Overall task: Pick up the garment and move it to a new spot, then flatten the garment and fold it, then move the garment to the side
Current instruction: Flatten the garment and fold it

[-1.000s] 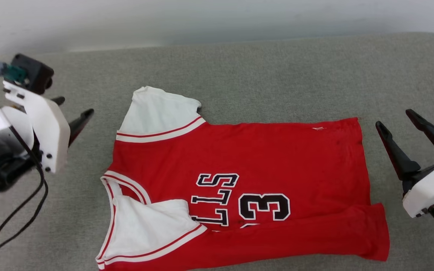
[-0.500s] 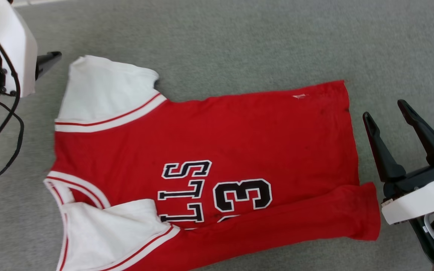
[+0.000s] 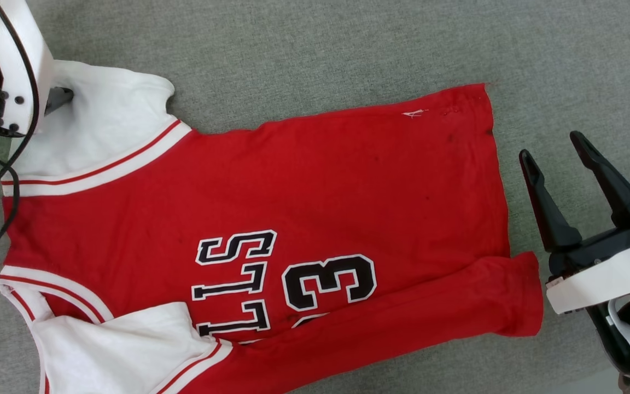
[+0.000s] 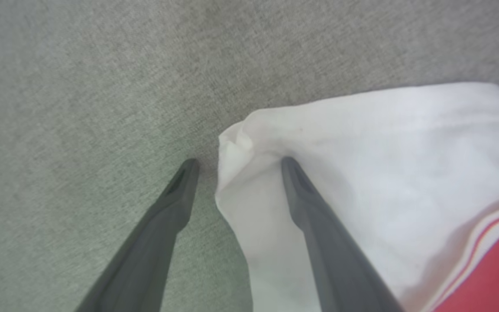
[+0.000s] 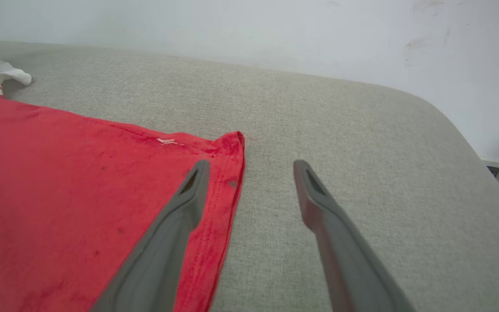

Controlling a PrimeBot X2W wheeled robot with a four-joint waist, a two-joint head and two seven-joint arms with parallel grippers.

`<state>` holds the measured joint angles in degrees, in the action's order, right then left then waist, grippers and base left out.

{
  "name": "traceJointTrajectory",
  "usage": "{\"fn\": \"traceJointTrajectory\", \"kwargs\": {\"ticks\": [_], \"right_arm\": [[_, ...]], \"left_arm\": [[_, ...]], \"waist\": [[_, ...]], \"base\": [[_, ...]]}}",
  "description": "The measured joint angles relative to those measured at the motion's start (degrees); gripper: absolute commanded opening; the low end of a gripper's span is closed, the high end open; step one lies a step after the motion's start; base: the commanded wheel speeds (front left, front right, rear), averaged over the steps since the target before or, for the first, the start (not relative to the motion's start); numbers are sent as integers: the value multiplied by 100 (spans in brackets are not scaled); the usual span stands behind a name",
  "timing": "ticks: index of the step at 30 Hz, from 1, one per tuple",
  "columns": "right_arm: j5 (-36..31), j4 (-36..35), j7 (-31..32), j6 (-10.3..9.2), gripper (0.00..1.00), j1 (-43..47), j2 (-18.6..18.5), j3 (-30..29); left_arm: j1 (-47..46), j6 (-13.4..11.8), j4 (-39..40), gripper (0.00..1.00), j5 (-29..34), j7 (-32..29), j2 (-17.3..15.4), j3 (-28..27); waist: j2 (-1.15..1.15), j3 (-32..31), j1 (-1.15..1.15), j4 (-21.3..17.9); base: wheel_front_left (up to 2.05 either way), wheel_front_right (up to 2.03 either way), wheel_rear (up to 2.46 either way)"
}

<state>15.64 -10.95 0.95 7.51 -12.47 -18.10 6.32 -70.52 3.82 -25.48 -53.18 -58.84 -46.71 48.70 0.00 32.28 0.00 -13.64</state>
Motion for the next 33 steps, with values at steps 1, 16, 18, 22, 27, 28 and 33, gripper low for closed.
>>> {"fn": "traceJointTrajectory", "kwargs": {"ticks": [1, 16, 18, 22, 27, 28, 33], "right_arm": [[3, 14, 0, 0, 100, -21, -3, -3], [361, 78, 1785, 0, 100, -1174, -1506, 511], [637, 129, 2315, 0, 100, -1496, -1912, 848], [1352, 414, 3577, 0, 100, -2216, -2479, 1611], [2111, 765, 4804, -1, 100, -3070, -2780, 2352], [2224, 857, 4989, -1, 100, -3203, -2767, 2458], [2466, 1393, 5539, -1, 100, -3757, -2630, 2921]], "left_arm": [[-2, 19, 3, 100, -18, -9, -8, 7], [105, 260, 279, 0, -23, 637, 307, 164], [121, 277, 370, 0, -34, 693, 324, 198], [125, 301, 549, 0, -35, 822, 387, 242], [103, 323, 768, 0, -8, 970, 463, 287], [93, 323, 803, 0, 0, 987, 469, 297], [5, 334, 942, 0, 19, 1117, 526, 342]], "waist": [[0, 12, 0, -4], [0, -566, 0, 370], [0, -643, 0, 472], [0, -726, 0, 684], [0, -705, 0, 918], [0, -681, 0, 957], [0, -507, 0, 1130]], "base": [[0, 0, 0], [0, 0, 0], [0, 0, 0], [0, 0, 0], [0, 0, 0], [0, 0, 0], [0, 0, 0]]}}
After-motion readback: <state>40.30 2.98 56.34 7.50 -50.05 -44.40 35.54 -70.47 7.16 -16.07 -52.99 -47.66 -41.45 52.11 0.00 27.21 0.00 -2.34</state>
